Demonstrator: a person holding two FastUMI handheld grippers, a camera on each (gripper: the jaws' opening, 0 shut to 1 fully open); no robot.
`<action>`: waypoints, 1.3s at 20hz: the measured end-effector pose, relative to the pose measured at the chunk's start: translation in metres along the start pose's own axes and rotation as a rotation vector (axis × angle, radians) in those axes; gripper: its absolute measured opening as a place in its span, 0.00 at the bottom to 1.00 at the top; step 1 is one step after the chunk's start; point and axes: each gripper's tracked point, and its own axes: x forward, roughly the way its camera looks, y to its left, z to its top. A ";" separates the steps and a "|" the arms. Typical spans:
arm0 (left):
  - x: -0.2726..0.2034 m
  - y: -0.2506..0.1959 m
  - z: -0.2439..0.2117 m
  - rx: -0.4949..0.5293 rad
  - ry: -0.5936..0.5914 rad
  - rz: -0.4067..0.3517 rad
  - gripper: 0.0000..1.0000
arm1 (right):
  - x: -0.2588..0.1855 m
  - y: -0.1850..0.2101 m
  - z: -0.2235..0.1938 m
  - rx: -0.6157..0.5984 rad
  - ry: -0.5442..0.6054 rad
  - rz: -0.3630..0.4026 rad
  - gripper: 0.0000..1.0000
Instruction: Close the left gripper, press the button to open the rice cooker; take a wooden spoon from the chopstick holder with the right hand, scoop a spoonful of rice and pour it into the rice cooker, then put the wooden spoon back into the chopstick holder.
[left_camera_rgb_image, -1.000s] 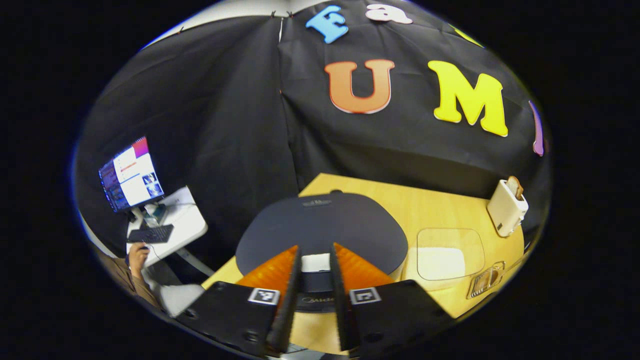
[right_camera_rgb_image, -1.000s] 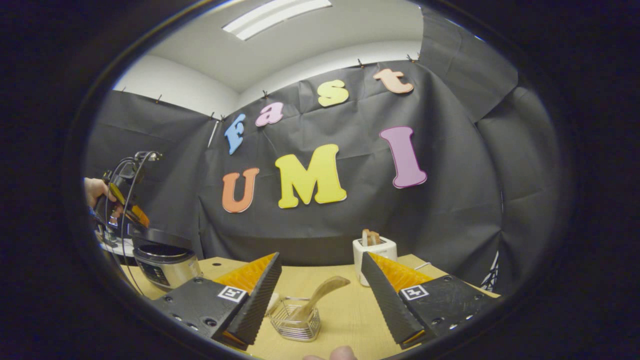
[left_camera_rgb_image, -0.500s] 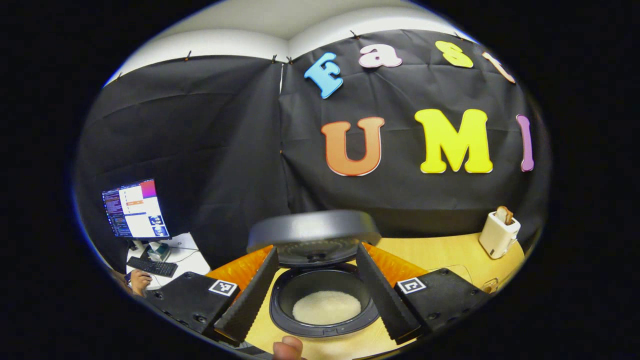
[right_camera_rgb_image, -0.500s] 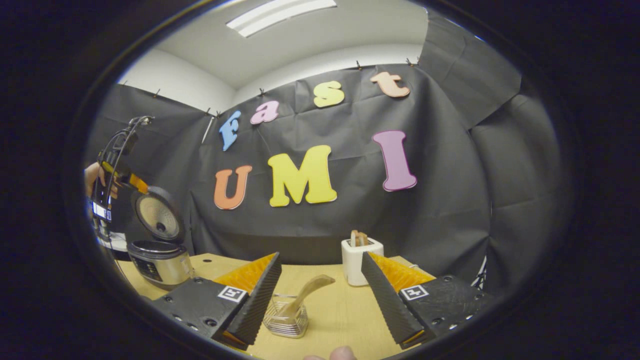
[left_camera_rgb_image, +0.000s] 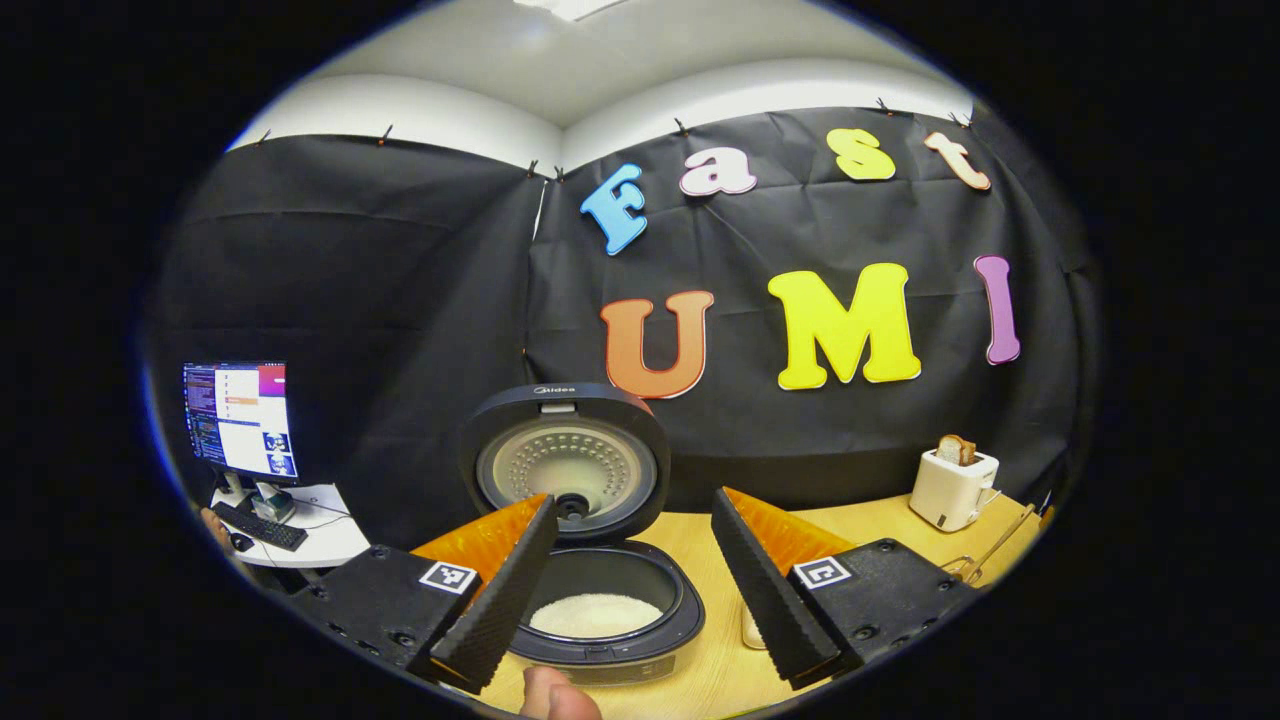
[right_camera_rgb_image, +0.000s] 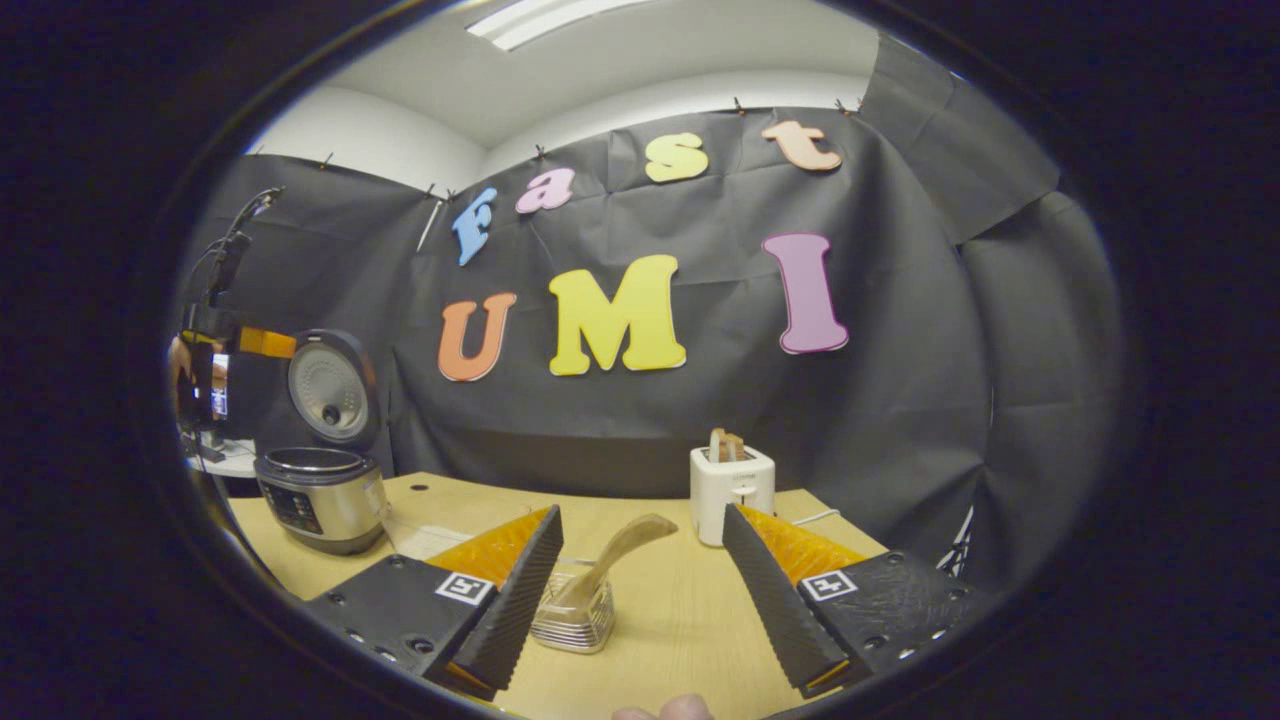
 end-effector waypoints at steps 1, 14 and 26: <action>-0.005 -0.007 -0.007 0.000 -0.007 -0.015 0.98 | 0.002 0.004 -0.008 0.005 0.028 0.011 0.95; -0.031 -0.027 -0.070 -0.041 0.012 -0.050 0.99 | 0.080 0.023 -0.063 0.128 0.220 -0.002 0.96; -0.038 -0.015 -0.079 -0.047 0.011 -0.065 0.99 | 0.116 0.032 -0.090 0.126 0.298 -0.041 0.51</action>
